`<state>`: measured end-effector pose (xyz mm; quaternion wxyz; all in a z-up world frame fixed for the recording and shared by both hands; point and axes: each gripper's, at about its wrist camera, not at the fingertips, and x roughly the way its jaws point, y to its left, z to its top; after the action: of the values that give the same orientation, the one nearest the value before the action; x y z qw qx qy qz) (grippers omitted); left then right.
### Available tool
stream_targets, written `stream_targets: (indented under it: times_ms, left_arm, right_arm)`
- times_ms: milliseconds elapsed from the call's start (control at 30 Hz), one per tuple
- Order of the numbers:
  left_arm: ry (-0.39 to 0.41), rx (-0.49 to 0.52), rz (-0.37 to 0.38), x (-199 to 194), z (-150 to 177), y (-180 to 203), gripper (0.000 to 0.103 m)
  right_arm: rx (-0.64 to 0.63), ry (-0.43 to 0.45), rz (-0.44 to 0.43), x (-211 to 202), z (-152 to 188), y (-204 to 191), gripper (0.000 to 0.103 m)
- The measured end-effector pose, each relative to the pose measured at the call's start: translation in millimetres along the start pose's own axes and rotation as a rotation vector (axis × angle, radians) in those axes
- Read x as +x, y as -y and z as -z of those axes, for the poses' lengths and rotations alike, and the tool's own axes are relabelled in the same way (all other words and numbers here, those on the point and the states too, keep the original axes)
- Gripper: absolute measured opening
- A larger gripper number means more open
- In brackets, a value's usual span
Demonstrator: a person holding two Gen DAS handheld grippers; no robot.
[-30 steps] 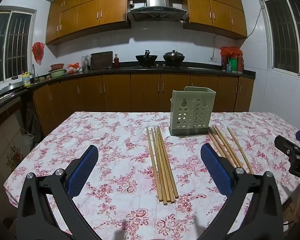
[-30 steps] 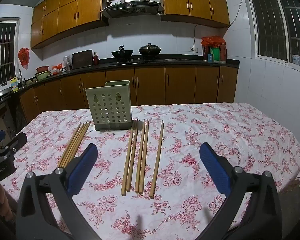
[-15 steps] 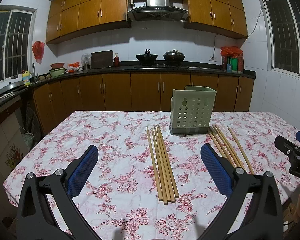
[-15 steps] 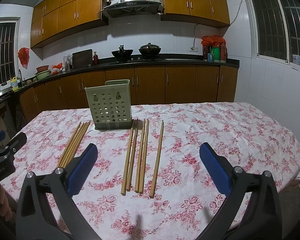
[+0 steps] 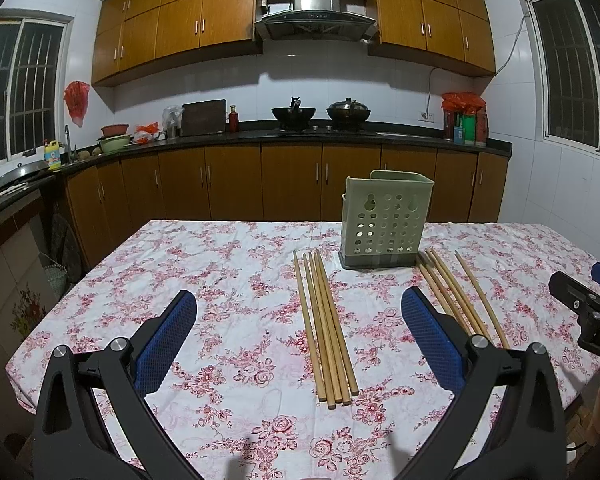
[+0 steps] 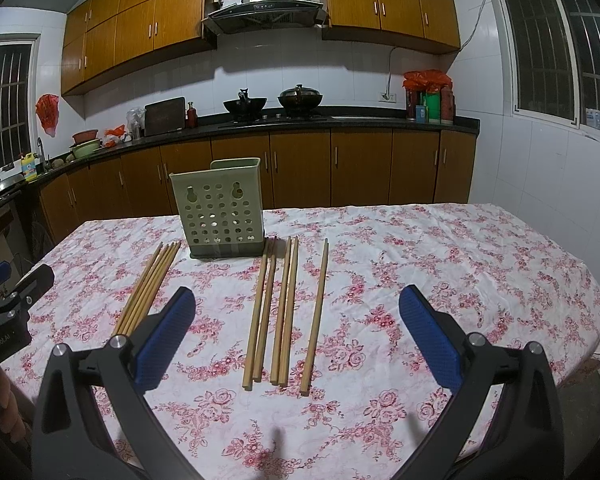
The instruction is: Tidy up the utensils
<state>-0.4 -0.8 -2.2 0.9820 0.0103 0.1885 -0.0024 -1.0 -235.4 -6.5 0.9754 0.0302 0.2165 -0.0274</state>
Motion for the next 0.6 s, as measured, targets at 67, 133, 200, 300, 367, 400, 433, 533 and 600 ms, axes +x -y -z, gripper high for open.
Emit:
stream_targets:
  times_ms: [67,133,200,300,367,400,433,533,600]
  left_arm:
    - [-0.001,0.000,0.001,0.1,0.2,0.1,0.101]
    - [-0.001,0.000,0.000,0.1,0.4,0.2,0.101]
    - [-0.001,0.000,0.001,0.2,0.6,0.2,0.101]
    - [-0.001,0.000,0.001,0.2,1.0,0.4,0.101]
    - [-0.002,0.000,0.001,0.3,1.2,0.4,0.101]
    - [-0.002,-0.001,0.001,0.3,1.3,0.5,0.101]
    - [-0.002,-0.001,0.000,0.3,1.4,0.5,0.101]
    - [-0.002,-0.001,0.001,0.4,1.7,0.7,0.101]
    - [-0.003,-0.001,0.001,0.4,1.9,0.7,0.101]
  right_arm:
    - [0.000,0.000,0.000,0.1,0.0,-0.2,0.099]
    - [0.000,0.000,0.000,0.3,0.1,-0.1,0.099]
    - [0.001,-0.001,0.001,0.4,0.1,0.0,0.099]
    - [0.001,-0.001,0.001,0.6,0.2,0.2,0.099]
    - [0.001,-0.002,0.001,0.6,0.2,0.3,0.099]
    - [0.001,-0.002,0.001,0.8,0.2,0.3,0.099]
    - [0.001,-0.002,0.000,0.9,0.2,0.4,0.099]
    - [0.001,-0.002,0.001,1.4,0.5,0.2,0.099]
    - [0.001,-0.002,0.000,1.6,0.7,0.1,0.099]
